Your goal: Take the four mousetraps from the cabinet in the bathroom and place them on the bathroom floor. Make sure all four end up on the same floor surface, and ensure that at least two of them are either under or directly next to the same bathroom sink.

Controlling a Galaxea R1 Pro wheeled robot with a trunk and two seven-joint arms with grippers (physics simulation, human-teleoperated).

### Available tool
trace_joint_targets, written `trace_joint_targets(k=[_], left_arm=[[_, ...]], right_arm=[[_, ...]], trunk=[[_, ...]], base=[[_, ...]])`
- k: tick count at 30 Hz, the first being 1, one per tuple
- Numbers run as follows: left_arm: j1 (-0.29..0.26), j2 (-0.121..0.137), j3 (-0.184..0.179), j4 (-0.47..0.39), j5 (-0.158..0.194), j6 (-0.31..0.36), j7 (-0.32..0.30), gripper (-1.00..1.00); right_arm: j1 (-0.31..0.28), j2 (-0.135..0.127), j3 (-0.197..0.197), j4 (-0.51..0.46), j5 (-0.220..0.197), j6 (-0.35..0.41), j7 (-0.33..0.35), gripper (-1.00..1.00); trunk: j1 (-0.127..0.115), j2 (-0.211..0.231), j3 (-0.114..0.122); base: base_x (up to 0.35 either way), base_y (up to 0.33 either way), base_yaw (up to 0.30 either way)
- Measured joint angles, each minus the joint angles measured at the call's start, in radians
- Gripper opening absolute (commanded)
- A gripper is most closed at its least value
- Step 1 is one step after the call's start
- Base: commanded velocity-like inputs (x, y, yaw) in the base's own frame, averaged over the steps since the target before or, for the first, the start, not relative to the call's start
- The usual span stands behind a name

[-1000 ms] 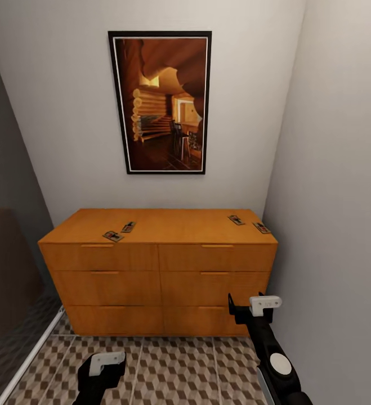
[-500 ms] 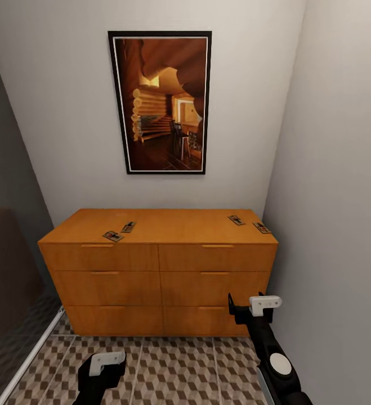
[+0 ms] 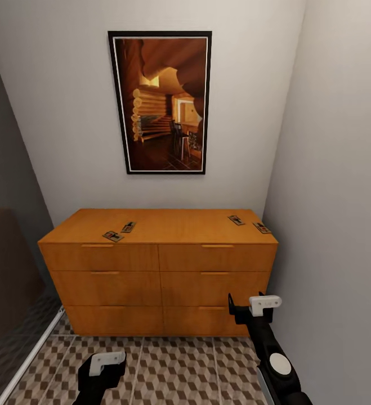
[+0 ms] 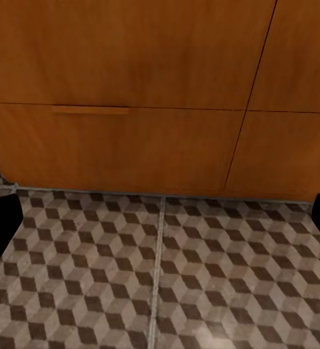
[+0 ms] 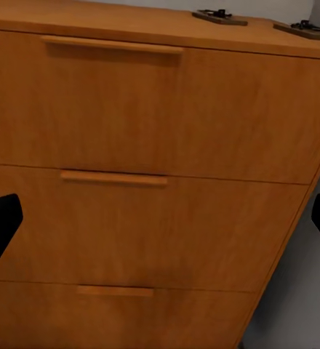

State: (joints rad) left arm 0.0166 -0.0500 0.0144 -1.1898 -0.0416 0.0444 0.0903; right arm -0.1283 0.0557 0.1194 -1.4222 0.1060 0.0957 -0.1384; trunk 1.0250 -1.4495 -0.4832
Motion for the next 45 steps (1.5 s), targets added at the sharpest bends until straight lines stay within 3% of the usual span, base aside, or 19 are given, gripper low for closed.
trace_joint_targets(k=[9, 13, 15, 17, 18, 21, 23, 25, 28, 31, 33, 41, 42, 45], left_arm=[[0.000, 0.000, 0.000, 0.009, 0.000, 0.000, 0.000, 1.00], [0.000, -0.001, 0.002, 0.155, 0.002, -0.029, -0.002, 1.00], [0.000, -0.002, 0.003, 0.290, 0.004, -0.115, -0.002, 1.00], [0.000, -0.002, 0.003, 0.371, 0.004, -0.184, -0.002, 1.00], [0.000, -0.001, 0.004, 0.448, 0.005, -0.258, -0.002, 1.00], [0.001, 0.000, 0.004, 0.563, 0.004, -0.370, -0.001, 1.00], [0.000, 0.004, 0.004, 0.687, 0.004, -0.478, -0.001, 1.00], [0.000, 0.007, 0.004, 0.740, 0.003, -0.511, -0.001, 1.00], [0.000, 0.021, 0.004, 0.826, 0.004, -0.551, -0.002, 1.00], [0.000, 0.031, 0.004, 0.864, 0.004, -0.562, -0.002, 1.00], [0.000, 0.035, 0.004, 0.888, 0.004, -0.566, -0.003, 1.00], [0.000, 0.038, 0.003, 0.913, 0.004, -0.569, -0.005, 1.00], [0.000, 0.038, 0.003, 0.918, 0.004, -0.569, -0.005, 1.00], [0.000, 0.038, 0.003, 0.923, 0.004, -0.570, -0.005, 1.00]], right_arm=[[0.000, 0.000, 0.000, 0.000, 0.000, 0.002, 0.000, 1.00], [0.000, -0.002, -0.001, 0.000, 0.000, -0.001, 0.001, 1.00], [0.000, -0.004, -0.001, 0.000, 0.001, -0.001, 0.002, 1.00], [0.000, -0.005, -0.002, 0.000, 0.000, -0.001, 0.002, 1.00], [0.000, -0.005, -0.003, 0.000, 0.001, 0.001, 0.002, 1.00], [0.000, -0.004, -0.005, 0.000, 0.001, 0.004, 0.000, 1.00], [0.000, -0.004, -0.007, -0.015, 0.001, 0.015, -0.006, 1.00], [0.000, -0.004, -0.007, -0.035, 0.002, 0.033, -0.016, 1.00], [-0.022, -0.004, -0.007, -0.099, 0.009, 0.126, -0.076, 1.00], [-0.083, -0.004, -0.007, -0.124, 0.022, 0.214, -0.126, 1.00], [-0.156, -0.004, -0.007, -0.132, 0.031, 0.289, -0.149, 1.00], [-0.389, -0.003, -0.007, -0.135, 0.034, 0.503, -0.164, 1.00], [-0.447, -0.001, -0.007, -0.131, 0.035, 0.554, -0.164, 1.00], [-0.546, 0.001, -0.006, -0.120, 0.032, 0.628, -0.165, 1.00]], trunk=[[0.000, 0.000, 0.000], [0.000, 0.000, 0.000], [0.000, 0.000, 0.000], [0.000, 0.000, 0.000], [0.000, 0.000, 0.000], [0.000, 0.000, 0.000], [0.000, 0.000, 0.000], [0.000, 0.000, 0.000], [0.000, 0.000, 0.000], [0.000, 0.000, 0.000], [0.000, 0.000, 0.000], [0.000, 0.000, 0.000], [0.000, 0.000, 0.000], [0.000, 0.000, 0.000]], base=[[0.000, 0.000, 0.000], [0.000, 0.000, 0.000], [0.000, 0.000, 0.000], [0.000, 0.000, 0.000], [0.000, 0.000, 0.000], [0.000, 0.000, 0.000], [0.000, 0.000, 0.000], [0.000, 0.000, 0.000], [0.000, 0.000, 0.000], [0.000, 0.000, 0.000], [0.000, 0.000, 0.000], [0.000, 0.000, 0.000], [0.000, 0.000, 0.000], [0.000, 0.000, 0.000]])
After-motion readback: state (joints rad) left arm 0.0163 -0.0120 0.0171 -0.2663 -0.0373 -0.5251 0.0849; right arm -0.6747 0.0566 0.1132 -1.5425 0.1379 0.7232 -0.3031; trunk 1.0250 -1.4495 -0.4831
